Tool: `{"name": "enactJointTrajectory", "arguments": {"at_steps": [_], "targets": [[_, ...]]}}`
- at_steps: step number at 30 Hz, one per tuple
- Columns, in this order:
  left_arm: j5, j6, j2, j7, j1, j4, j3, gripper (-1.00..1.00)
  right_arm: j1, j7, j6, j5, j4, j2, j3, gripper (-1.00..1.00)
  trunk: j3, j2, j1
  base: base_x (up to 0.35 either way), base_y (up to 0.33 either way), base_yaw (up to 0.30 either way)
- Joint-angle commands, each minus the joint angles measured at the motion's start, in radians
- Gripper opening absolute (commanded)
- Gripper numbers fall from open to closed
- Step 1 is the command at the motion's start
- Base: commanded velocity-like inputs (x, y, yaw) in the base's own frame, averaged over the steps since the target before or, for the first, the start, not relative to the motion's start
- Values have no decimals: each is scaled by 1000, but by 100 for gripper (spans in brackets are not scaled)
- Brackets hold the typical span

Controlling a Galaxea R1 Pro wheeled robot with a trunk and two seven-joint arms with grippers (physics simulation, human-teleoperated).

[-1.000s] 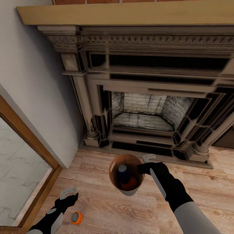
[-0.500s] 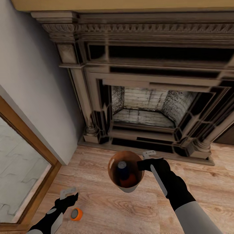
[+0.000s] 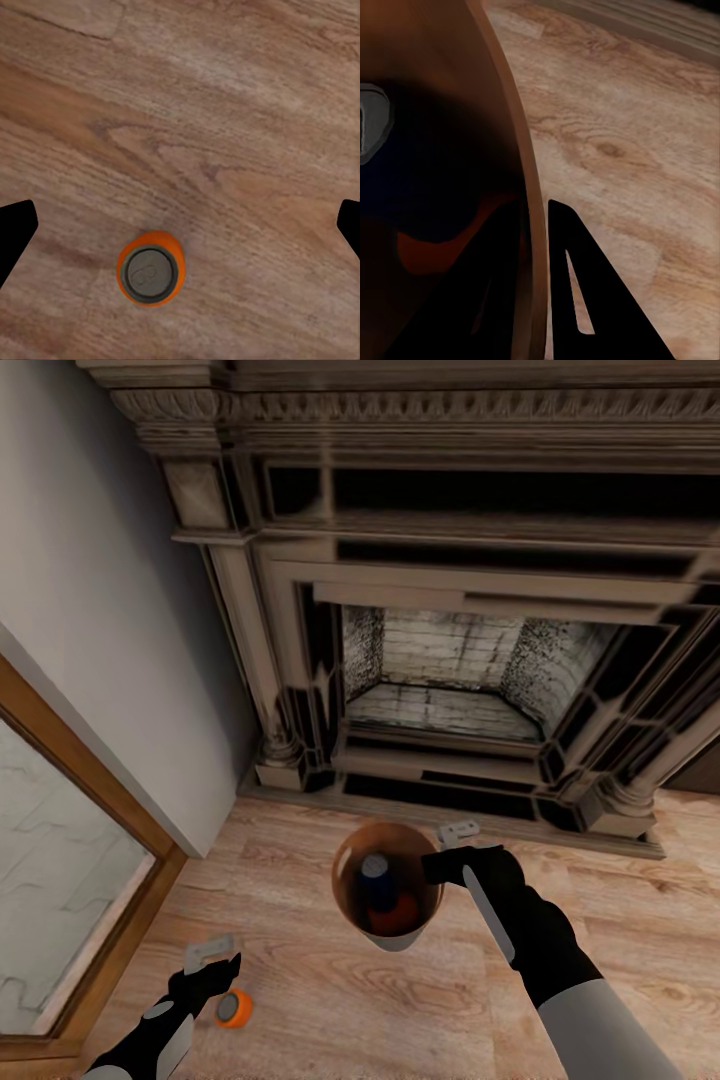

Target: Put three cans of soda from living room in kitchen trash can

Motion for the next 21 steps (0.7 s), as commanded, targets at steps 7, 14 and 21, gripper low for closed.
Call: {"name": "enactJointTrajectory", "arguments": {"at_steps": [7,14,21], "targets": [[0,0,0,0,0,0,0,100,0,5,0,-16,-1,0,0,-100,-33,-49,27,0,0,0],[0,0,0,0,0,0,0,100,0,5,0,-16,-1,0,0,-100,-66,-98,54,0,0,0],[-1,0,0,0,0,0,-1,100,0,5,0,-16,-1,0,0,-100,-99,-147,80,0,0,0]]}}
